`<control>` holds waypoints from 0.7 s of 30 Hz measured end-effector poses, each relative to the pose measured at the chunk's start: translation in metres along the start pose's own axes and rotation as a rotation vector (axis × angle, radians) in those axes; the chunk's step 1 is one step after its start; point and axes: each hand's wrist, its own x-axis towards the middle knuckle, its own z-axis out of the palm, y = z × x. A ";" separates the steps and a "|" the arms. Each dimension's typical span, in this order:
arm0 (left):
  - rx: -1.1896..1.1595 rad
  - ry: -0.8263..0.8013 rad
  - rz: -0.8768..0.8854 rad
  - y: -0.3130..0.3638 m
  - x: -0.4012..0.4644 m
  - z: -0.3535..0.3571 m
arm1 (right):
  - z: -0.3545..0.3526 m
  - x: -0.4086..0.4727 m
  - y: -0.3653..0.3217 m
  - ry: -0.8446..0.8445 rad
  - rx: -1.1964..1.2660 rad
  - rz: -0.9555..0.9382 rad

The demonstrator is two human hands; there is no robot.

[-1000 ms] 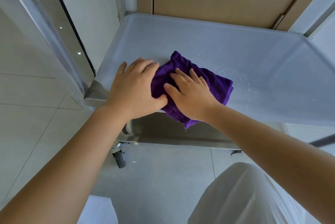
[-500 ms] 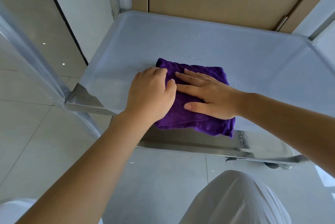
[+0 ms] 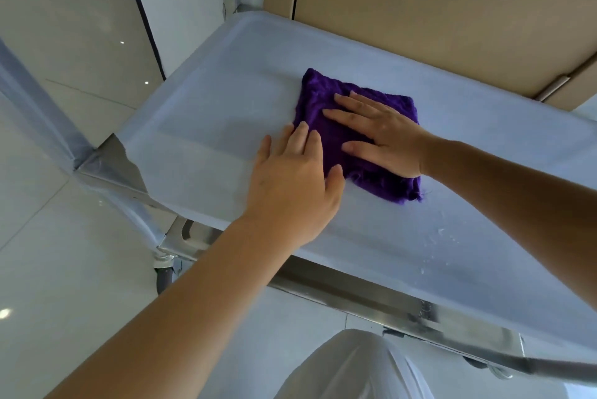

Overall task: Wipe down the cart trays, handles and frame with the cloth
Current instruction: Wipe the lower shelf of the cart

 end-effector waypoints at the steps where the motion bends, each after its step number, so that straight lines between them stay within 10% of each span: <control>1: 0.036 0.008 0.012 0.001 0.000 0.000 | -0.002 0.005 0.007 0.006 -0.005 0.008; 21: 0.055 -0.061 -0.025 0.001 0.000 0.003 | -0.011 0.081 0.071 0.091 -0.028 0.286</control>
